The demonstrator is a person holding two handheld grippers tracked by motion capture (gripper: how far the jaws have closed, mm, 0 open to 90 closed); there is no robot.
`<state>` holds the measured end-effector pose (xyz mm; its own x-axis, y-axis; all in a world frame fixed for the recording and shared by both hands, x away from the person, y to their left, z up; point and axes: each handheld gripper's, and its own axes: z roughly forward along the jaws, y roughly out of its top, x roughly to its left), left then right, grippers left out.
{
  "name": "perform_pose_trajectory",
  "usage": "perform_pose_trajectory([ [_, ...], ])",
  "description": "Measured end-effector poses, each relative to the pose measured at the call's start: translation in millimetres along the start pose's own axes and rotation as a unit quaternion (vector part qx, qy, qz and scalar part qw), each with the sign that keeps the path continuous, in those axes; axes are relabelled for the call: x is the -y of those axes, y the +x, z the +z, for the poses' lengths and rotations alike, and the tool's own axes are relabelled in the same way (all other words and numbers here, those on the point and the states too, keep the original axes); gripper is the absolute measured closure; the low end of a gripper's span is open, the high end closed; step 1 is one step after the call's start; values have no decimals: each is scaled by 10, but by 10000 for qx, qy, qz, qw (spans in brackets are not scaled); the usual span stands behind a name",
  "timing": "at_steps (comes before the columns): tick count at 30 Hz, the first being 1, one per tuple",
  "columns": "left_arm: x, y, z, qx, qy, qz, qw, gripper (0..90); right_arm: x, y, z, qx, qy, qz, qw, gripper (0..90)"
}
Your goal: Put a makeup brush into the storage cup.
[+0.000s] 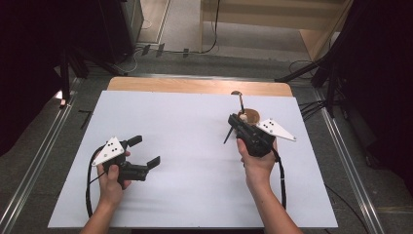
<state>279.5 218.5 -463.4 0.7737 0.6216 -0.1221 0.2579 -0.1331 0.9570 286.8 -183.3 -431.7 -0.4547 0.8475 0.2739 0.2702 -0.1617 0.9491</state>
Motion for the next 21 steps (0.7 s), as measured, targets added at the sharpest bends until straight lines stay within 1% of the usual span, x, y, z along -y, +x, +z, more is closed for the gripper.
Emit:
perform_pose_trajectory([
  [2, 10, 22, -28, -28, -23, -22, 10000, 0, -24, -25, 0, 27, -4, -42, 10000, 843],
  [6, 20, 49, -82, -46, -5, 14, 10000, 0, -75, -61, -6, 99, -23, -121, 9999, 843],
  [8, 39, 54, -118, -61, -6, 27, 10000, 0, -119, -85, -18, 147, -78, -189, 9997, 843],
  [11, 53, 68, -141, -81, 1, 30, 10000, 0, -163, -110, -27, 190, -116, -226, 9995, 843],
  [14, 73, 79, -175, -133, -41, 5, 9999, 0, -190, -124, -31, 204, -125, -237, 9994, 843],
  [17, 98, 92, -205, -166, -16, 11, 9999, 0, -228, -159, -35, 242, -154, -267, 9992, 843],
  [20, 125, 119, -260, -187, -12, 9, 9998, 0, -266, -219, -41, 305, -204, -219, 9991, 843],
  [21, 125, 119, -260, -187, -12, 9, 9998, 0, -266, -219, -41, 305, -204, -219, 9991, 843],
])
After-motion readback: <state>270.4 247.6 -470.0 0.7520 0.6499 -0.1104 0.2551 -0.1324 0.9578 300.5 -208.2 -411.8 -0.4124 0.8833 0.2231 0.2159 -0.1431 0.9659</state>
